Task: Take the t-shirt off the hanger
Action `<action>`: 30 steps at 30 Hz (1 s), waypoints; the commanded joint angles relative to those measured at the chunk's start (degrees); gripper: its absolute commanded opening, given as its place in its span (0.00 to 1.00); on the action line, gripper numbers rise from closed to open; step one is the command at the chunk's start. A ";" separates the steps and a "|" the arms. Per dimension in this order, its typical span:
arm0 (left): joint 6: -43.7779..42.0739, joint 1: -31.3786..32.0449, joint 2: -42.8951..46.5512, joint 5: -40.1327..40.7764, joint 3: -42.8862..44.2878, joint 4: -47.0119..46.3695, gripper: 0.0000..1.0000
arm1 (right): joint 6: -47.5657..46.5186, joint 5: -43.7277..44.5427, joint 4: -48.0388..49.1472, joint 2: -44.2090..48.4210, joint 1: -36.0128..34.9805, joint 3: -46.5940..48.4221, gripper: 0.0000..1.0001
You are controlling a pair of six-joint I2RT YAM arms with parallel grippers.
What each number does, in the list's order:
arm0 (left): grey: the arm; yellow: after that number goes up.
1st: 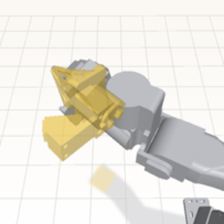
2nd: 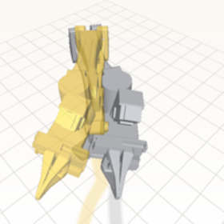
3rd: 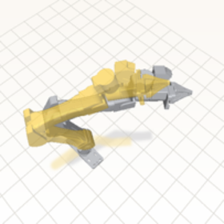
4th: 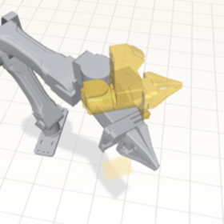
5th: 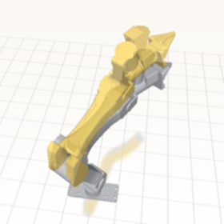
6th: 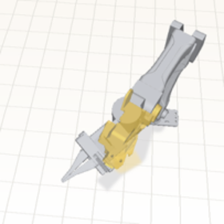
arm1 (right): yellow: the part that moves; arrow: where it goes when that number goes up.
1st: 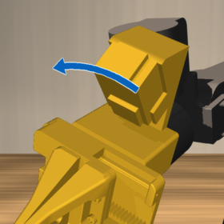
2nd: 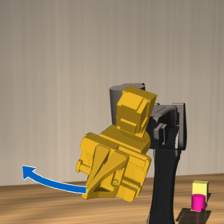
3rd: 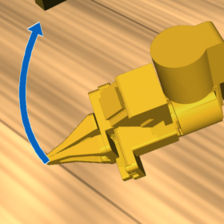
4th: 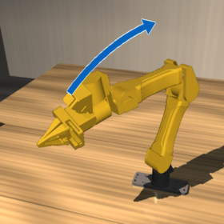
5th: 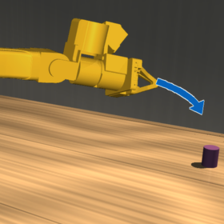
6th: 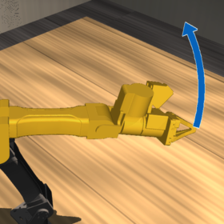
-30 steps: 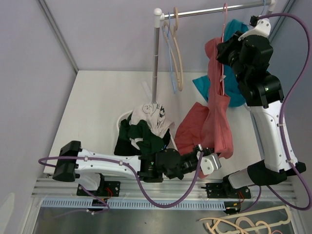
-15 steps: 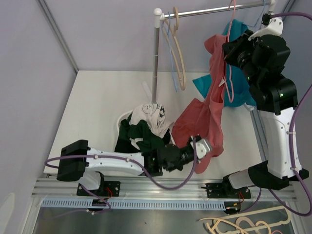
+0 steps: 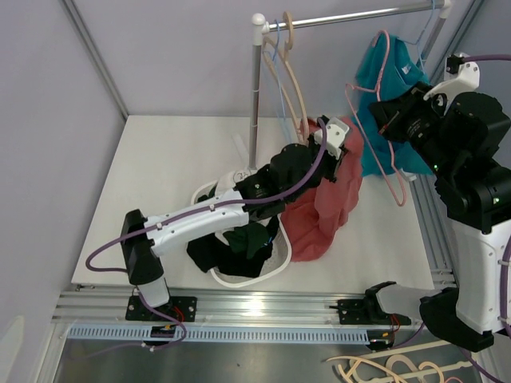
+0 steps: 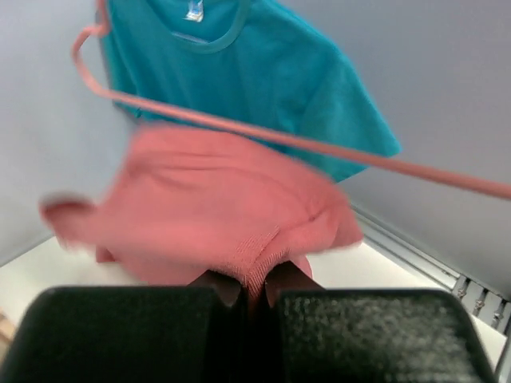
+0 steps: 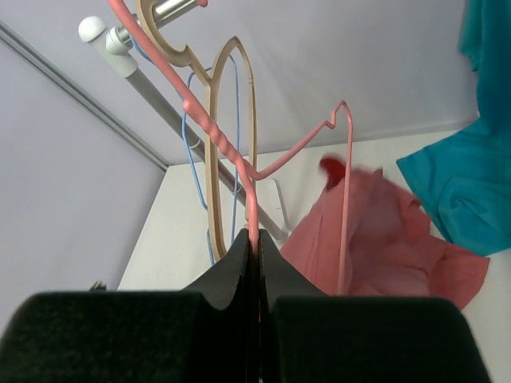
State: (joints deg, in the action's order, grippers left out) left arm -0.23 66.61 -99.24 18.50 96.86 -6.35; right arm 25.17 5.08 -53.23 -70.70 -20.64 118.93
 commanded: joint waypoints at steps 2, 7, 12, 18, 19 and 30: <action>4.53 -0.78 0.53 -2.94 2.90 8.71 0.01 | -2.84 2.12 -0.12 1.18 -0.10 3.05 0.00; 3.93 0.45 5.89 -4.09 1.49 12.41 0.01 | -6.44 3.72 1.37 -2.86 0.69 5.87 0.00; 0.32 2.30 13.89 -1.45 4.65 16.79 0.01 | -8.11 -1.11 8.38 -8.22 2.97 5.70 0.00; -6.10 1.69 17.07 1.36 12.11 19.09 0.01 | -8.03 -9.91 12.45 -17.08 7.72 12.97 0.00; -7.32 1.60 16.98 1.71 16.04 20.31 0.01 | -8.03 -10.79 13.15 -18.06 8.86 13.77 0.00; -21.29 0.63 15.66 8.03 32.50 15.68 0.01 | -4.96 -22.91 22.19 -26.77 13.70 18.18 0.00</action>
State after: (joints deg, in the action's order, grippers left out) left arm -14.24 68.14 -83.53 22.74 124.16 14.48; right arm 18.85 -11.99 -37.19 -96.53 -7.88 134.32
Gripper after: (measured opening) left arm 0.014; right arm 0.029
